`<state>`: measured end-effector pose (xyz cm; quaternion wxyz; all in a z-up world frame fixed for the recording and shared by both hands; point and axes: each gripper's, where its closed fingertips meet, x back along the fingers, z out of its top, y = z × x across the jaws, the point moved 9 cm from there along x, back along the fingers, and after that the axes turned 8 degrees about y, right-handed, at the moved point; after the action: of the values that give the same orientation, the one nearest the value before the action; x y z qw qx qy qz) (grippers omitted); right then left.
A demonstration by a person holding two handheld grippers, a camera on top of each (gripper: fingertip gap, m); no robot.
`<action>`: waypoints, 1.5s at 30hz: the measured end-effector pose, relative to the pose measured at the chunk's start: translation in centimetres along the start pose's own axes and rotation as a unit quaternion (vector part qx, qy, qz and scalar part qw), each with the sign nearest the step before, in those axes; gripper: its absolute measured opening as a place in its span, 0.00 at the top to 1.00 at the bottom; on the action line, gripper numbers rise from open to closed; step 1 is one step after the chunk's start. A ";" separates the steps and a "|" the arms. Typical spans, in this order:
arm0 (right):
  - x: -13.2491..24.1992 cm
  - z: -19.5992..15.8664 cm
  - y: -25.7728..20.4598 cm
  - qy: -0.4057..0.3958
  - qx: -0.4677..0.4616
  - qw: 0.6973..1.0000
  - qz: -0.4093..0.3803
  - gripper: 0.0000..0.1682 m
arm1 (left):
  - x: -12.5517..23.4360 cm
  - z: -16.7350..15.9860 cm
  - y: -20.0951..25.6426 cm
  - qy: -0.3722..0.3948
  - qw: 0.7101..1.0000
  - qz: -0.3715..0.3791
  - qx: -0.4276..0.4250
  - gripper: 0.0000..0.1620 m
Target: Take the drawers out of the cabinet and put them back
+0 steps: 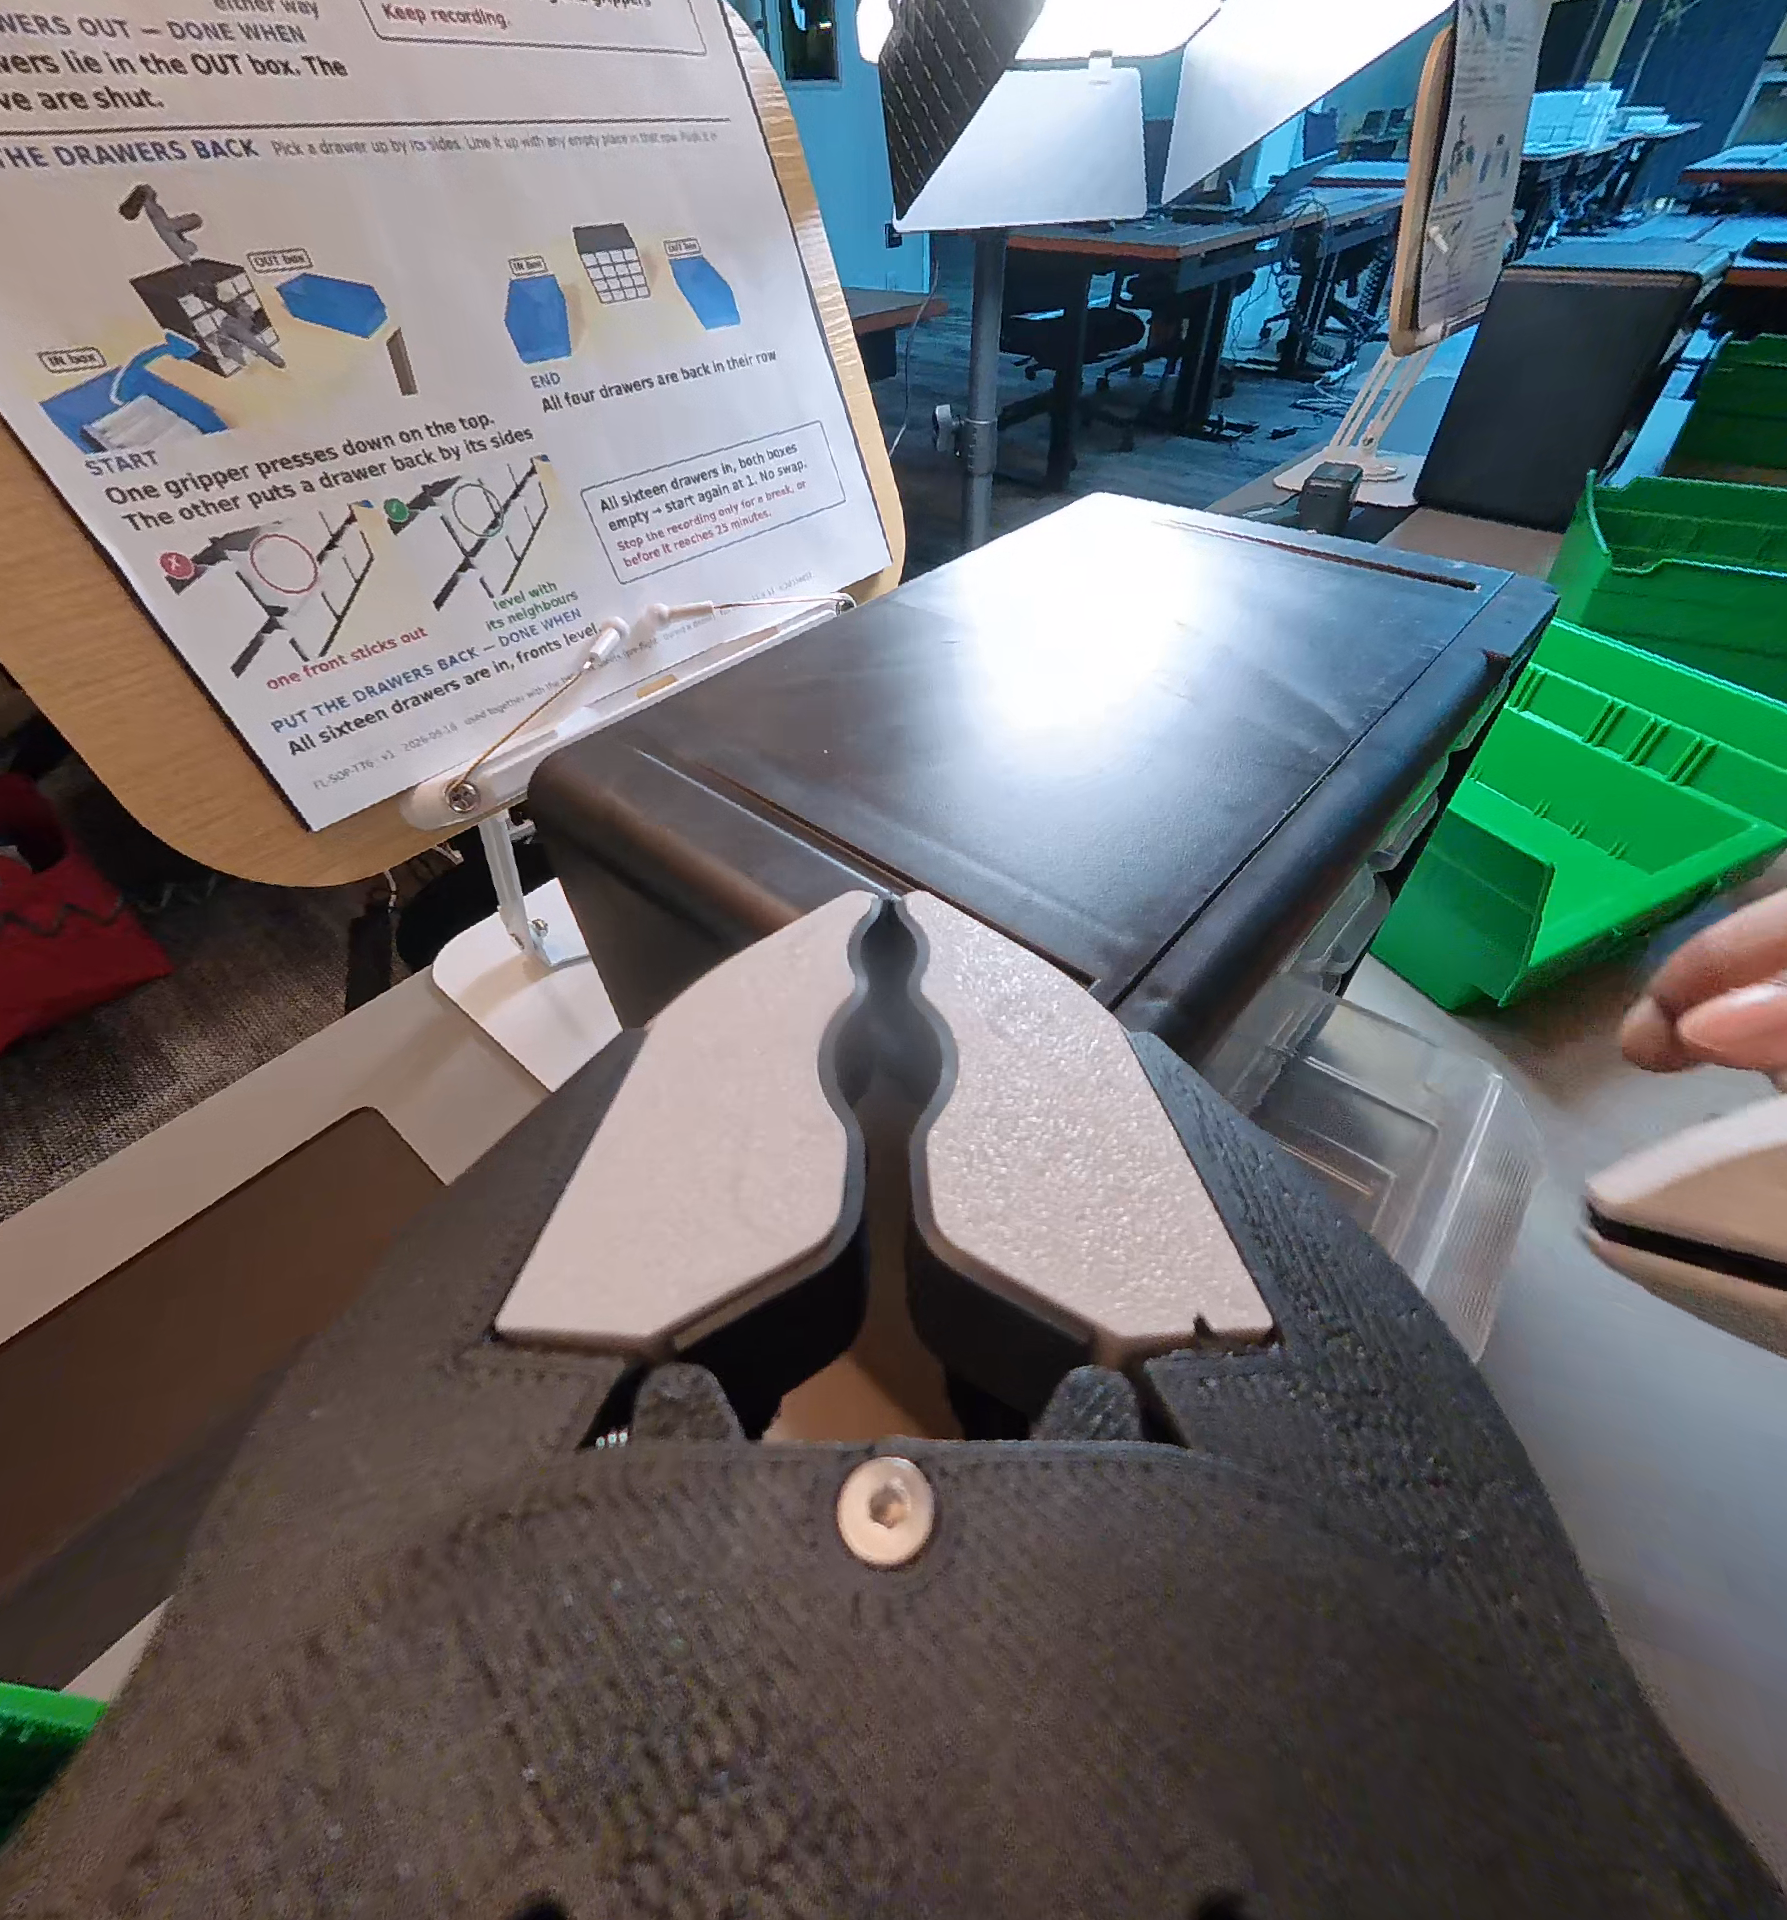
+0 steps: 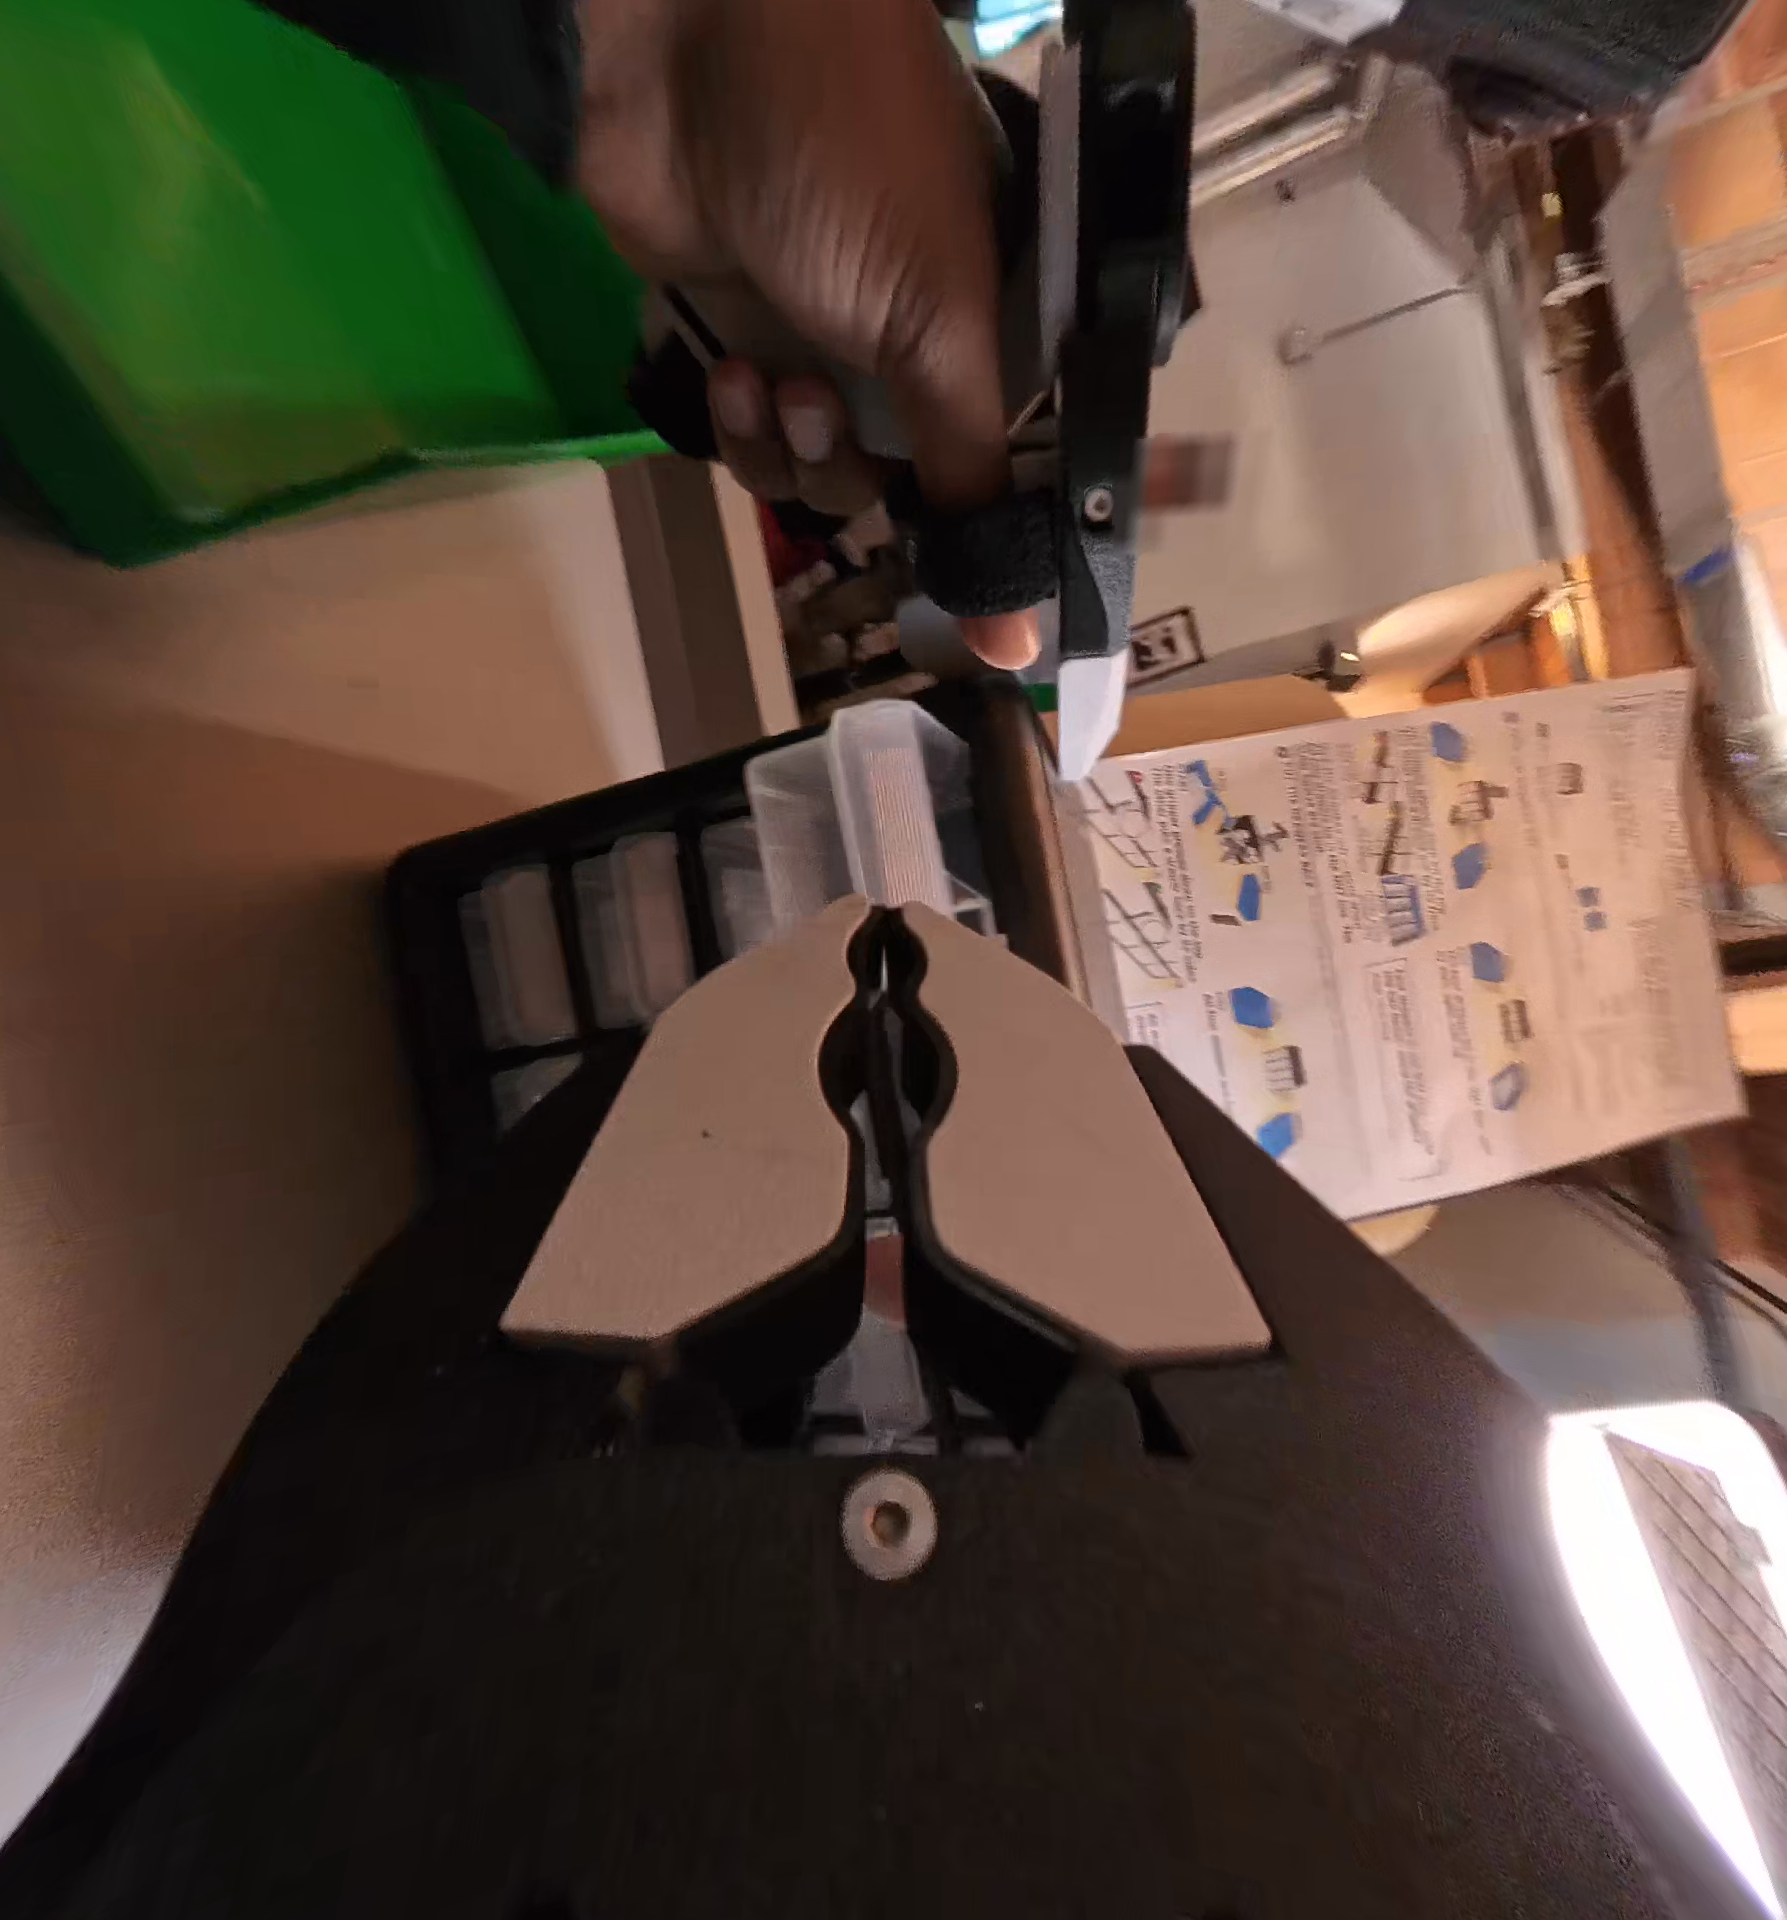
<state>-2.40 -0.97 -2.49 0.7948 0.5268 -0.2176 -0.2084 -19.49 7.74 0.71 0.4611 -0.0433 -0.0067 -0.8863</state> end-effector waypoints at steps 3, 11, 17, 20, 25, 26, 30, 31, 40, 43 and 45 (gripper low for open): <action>1.4 0.6 0.6 0.009 -0.038 0.998 0.049 0.99 | 0.0 0.0 0.0 0.002 1.000 0.001 0.000 1.00; -0.8 0.8 3.0 0.013 -0.074 0.993 0.096 0.80 | 0.1 -0.1 0.1 0.005 1.000 0.010 -0.008 1.00; -3.4 -0.2 2.8 -0.002 -0.098 0.977 0.189 0.87 | 0.2 -0.1 0.3 0.008 1.000 0.013 -0.018 1.00; -2.5 0.4 3.2 0.002 -0.101 0.967 0.234 0.89 | 0.2 -0.1 0.3 0.009 1.000 0.011 -0.018 1.00; 0.0 1.8 3.5 0.020 -0.128 0.943 0.307 0.89 | 0.2 -0.2 0.2 0.011 1.000 0.009 -0.017 1.00; 0.6 2.1 3.6 0.023 -0.133 0.939 0.317 0.89 | 0.2 -0.2 0.2 0.011 1.000 0.009 -0.017 1.00; 2.5 3.3 4.8 0.051 -0.169 0.917 0.359 0.89 | 0.2 -0.2 0.2 0.013 1.000 0.007 -0.014 1.00; 2.8 3.6 5.5 0.059 -0.186 0.907 0.374 0.89 | 0.2 -0.2 0.2 0.013 1.000 0.007 -0.014 1.00; 5.0 4.6 11.7 0.114 -0.314 0.852 0.403 0.89 | 0.3 -0.2 0.4 0.013 1.000 0.008 -0.023 1.00; 7.6 3.9 12.2 0.125 -0.330 0.857 0.376 0.89 | 0.4 -0.2 0.5 0.012 1.000 0.006 -0.025 1.00; 9.7 2.9 12.3 0.110 -0.336 0.871 0.341 0.89 | 0.4 -0.2 0.5 0.011 1.000 0.005 -0.024 1.00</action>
<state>5.15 -4.11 11.19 0.9644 0.1407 -0.2115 0.0739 -19.35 7.14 0.53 0.4643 -0.0440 0.0197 -0.8843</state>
